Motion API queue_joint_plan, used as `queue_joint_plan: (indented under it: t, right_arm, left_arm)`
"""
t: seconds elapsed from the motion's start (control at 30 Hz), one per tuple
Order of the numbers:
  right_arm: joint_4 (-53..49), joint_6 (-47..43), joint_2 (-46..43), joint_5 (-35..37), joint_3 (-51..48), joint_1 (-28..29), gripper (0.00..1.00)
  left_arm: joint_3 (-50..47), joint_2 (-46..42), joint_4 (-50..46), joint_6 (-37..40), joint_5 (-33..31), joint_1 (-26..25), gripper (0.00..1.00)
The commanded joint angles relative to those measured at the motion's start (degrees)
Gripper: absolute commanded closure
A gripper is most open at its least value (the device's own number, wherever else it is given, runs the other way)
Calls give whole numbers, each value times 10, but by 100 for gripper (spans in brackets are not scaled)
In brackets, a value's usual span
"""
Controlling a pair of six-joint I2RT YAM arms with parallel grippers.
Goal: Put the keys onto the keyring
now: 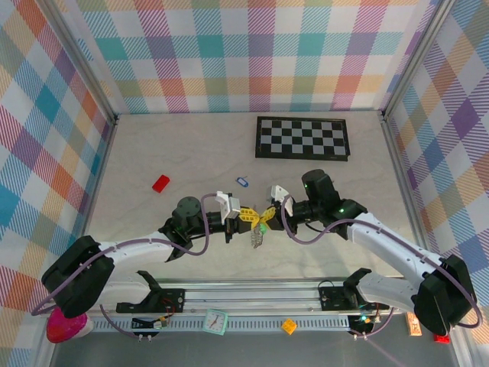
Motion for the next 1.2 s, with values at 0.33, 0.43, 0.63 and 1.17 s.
queue_joint_plan:
  t: [0.33, 0.43, 0.63, 1.17]
  right_arm:
    - [-144, -106, 58, 0, 90, 8, 100]
    - [-186, -133, 73, 21, 115, 20, 100]
    - [-260, -179, 102, 66, 164, 44, 100]
    - [-160, -95, 19, 83, 94, 27, 69]
  left_arm:
    - [37, -34, -183, 93, -26, -2, 82]
    - [43, -32, -187, 96, -25, -2, 82]
    - [58, -33, -212, 105, -18, -2, 84]
    - [46, -44, -180, 85, -19, -2, 100]
